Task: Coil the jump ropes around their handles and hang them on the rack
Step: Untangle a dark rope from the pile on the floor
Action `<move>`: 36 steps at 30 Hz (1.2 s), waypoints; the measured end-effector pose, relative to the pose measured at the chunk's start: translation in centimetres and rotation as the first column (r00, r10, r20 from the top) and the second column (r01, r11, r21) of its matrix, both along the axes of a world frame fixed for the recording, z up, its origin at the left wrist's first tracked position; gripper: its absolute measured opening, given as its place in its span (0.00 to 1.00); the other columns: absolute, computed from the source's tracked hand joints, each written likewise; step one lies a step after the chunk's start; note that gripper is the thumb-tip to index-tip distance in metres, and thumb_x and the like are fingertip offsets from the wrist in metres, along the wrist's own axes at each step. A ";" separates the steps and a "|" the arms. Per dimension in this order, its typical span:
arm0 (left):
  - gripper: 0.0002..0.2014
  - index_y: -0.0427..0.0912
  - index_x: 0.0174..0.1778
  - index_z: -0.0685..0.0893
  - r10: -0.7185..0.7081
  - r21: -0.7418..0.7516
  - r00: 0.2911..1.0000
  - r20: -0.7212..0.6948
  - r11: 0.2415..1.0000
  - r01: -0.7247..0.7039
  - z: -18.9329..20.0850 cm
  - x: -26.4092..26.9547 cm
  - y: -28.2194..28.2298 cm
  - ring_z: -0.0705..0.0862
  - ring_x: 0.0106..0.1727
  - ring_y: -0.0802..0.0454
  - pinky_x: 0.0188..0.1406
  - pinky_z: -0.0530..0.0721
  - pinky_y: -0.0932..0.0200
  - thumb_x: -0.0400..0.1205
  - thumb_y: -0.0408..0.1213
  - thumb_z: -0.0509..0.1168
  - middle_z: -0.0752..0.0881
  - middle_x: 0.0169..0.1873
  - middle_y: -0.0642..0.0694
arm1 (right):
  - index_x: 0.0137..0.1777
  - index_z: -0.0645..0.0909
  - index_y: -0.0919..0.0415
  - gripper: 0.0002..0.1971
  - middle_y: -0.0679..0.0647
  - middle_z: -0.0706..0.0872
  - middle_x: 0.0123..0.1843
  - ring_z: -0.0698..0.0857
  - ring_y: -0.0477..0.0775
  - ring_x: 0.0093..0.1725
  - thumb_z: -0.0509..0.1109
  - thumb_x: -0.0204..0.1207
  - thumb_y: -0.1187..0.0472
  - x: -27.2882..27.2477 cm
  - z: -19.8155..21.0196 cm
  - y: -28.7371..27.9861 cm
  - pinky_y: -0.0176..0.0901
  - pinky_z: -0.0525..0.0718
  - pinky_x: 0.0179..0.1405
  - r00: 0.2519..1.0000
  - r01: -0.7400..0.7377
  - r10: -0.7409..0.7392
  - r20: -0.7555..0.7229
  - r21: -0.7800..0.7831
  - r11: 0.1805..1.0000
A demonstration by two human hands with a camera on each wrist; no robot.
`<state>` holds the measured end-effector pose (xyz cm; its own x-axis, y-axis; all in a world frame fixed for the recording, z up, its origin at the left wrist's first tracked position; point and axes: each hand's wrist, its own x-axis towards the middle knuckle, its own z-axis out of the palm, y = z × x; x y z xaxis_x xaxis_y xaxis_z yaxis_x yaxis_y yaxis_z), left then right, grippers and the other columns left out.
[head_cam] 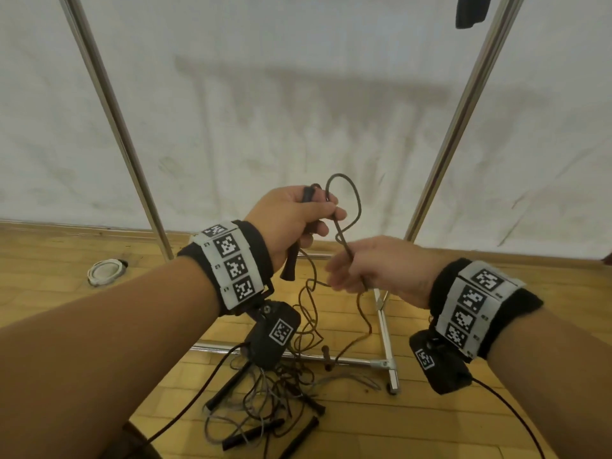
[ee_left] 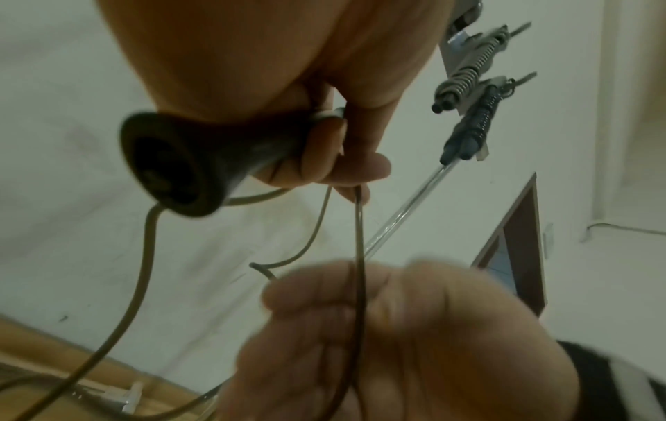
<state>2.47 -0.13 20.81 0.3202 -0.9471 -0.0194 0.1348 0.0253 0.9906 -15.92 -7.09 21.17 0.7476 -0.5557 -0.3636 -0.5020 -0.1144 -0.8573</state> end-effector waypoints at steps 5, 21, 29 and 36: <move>0.05 0.38 0.58 0.88 0.080 -0.004 0.995 -0.059 0.997 -0.080 0.2 1.1 0.0 0.85 0.31 0.55 0.23 0.78 0.64 0.87 0.30 0.70 0.95 0.51 0.38 | 0.62 0.87 0.44 0.11 0.40 0.90 0.61 0.86 0.39 0.60 0.64 0.89 0.49 -1.1 -1.0 -0.3 0.38 0.81 0.63 0.906 -0.328 0.198 -0.375 -0.323 0.888; 0.04 0.44 0.54 0.88 -0.316 0.213 0.904 0.287 0.942 0.261 -2.4 -0.5 0.6 0.88 0.39 0.52 0.34 0.81 0.59 0.88 0.40 0.71 0.94 0.41 0.44 | 0.58 0.85 0.69 0.17 0.63 0.88 0.45 0.95 0.65 0.47 0.72 0.86 0.53 -0.7 2.1 -1.7 0.49 0.93 0.40 0.677 0.466 -0.564 0.473 0.318 0.826; 0.10 0.43 0.44 0.85 -0.135 0.056 0.985 -0.104 0.988 0.142 -0.7 -0.8 -0.1 0.81 0.31 0.50 0.25 0.78 0.59 0.90 0.42 0.68 0.85 0.31 0.44 | 0.74 0.81 0.49 0.23 0.43 0.89 0.64 0.88 0.45 0.62 0.76 0.79 0.52 0.1 -2.1 0.0 0.43 0.86 0.64 0.968 -0.196 0.153 -0.199 -0.222 0.955; 0.11 0.42 0.44 0.83 -0.112 0.047 0.961 -0.254 0.991 0.128 0.6 -1.2 0.2 0.80 0.31 0.51 0.25 0.78 0.61 0.90 0.43 0.68 0.82 0.30 0.46 | 0.56 0.85 0.38 0.10 0.39 0.89 0.53 0.86 0.40 0.52 0.69 0.82 0.37 1.9 -3.8 1.2 0.41 0.82 0.50 0.986 -0.141 0.078 -0.145 -0.505 0.851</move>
<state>1.31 0.10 21.44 0.1819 -0.9726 -0.1450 0.3768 -0.0673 0.9238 -14.03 -5.91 17.38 0.7853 -0.6037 -0.1369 -0.5511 -0.5811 -0.5989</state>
